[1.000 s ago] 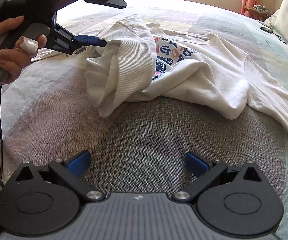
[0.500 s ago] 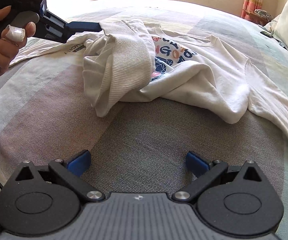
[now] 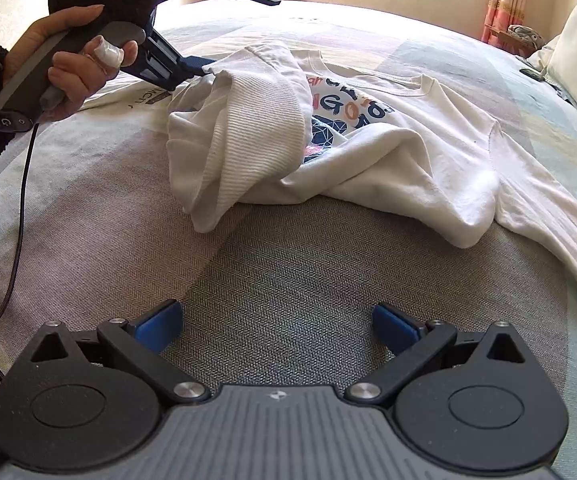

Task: Fold clothes
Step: 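Move the left gripper to the ribbed cuff of the folded sleeve and grasp it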

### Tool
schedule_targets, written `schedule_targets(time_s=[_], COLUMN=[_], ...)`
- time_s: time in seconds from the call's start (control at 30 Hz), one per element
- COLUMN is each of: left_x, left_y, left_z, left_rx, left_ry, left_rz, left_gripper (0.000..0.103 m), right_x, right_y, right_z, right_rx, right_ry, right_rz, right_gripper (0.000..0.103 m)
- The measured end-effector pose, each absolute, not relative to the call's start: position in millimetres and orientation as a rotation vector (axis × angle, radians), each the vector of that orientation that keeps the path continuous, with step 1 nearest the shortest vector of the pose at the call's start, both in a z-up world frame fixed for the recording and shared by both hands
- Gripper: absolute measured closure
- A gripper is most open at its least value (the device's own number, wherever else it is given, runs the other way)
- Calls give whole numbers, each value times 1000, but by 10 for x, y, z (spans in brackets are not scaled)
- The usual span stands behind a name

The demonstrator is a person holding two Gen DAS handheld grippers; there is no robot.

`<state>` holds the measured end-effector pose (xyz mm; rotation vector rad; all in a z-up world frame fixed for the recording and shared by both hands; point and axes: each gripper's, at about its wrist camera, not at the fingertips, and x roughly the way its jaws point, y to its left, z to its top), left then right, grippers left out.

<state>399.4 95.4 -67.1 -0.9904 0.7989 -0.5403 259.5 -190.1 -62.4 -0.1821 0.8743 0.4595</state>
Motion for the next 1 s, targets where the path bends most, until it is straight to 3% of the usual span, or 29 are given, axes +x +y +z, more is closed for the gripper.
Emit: schedule_targets(time_s=[0.27, 0.5, 0.73, 0.93, 1.0], left_x=[3670, 3611, 3736, 3687, 3750], left_y=[1005, 957, 839, 704, 678], left_z=[-747, -583, -794, -628, -691], left_rx=[-1273, -1221, -1184, -1107, -1071], left_ry=[668, 619, 758, 704, 779], left_rz=[-646, -688, -632, -693, -640], left_gripper=[13, 12, 11, 11, 13], right_x=[2602, 2617, 2678, 2673, 2663], right_y=[-1878, -1868, -1877, -1813, -1787], right_z=[-632, -628, -267, 29, 39], right_rx=[-191, -198, -93, -73, -61], right_ry=[877, 886, 890, 828, 841], right_rz=[453, 449, 534, 555, 572], right_gripper=[0, 0, 0, 0, 0])
